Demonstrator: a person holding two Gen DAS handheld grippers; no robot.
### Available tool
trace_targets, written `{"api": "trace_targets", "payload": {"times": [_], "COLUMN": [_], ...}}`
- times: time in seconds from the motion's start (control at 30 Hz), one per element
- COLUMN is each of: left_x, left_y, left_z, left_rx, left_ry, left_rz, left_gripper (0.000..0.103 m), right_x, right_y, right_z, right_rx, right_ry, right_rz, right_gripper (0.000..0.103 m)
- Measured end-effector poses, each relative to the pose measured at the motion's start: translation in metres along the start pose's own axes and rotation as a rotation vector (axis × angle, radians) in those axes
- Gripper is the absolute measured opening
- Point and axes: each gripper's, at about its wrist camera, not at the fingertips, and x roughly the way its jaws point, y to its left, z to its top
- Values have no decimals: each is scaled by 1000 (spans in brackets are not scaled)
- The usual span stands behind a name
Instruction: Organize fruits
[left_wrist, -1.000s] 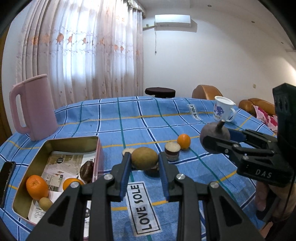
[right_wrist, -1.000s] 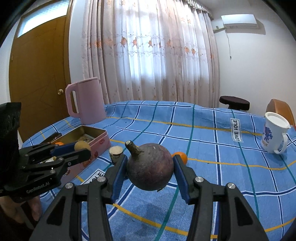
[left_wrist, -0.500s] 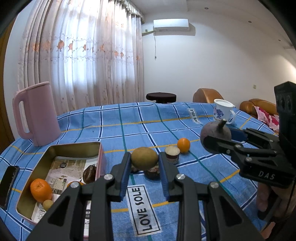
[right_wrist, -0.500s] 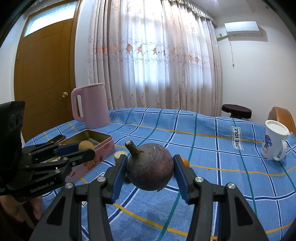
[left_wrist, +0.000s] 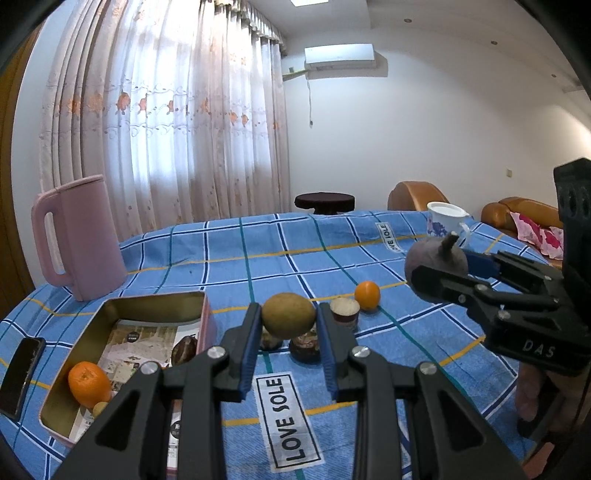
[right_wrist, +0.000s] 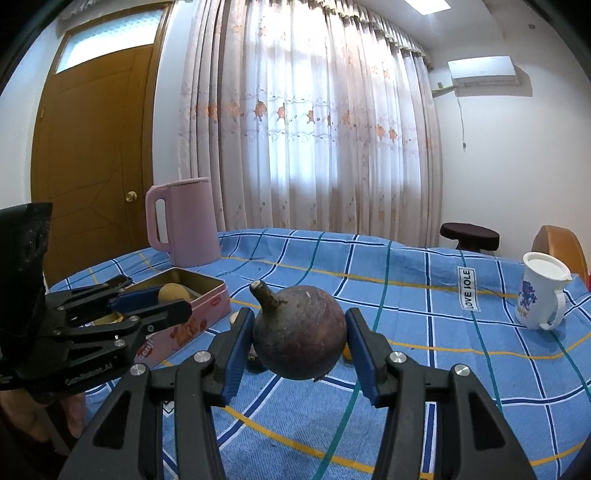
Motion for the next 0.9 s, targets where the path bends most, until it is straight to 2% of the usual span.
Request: {"api": "trace_targets", "payload": {"times": [0.37,0.9], "left_x": [-4,5], "left_y": [1,27], "left_z": [0,0], "left_rx": [-4,-45], "left_ry": [-19,44], "left_rz": [-1,7], "left_gripper": [31,31], "right_x": [0,16], "right_y": [0,12], "right_z": [1,3], "right_rx": [-4,-25], "right_ry": [-6,50], "right_rz": [-12,-28], "right_gripper": [52,52]}}
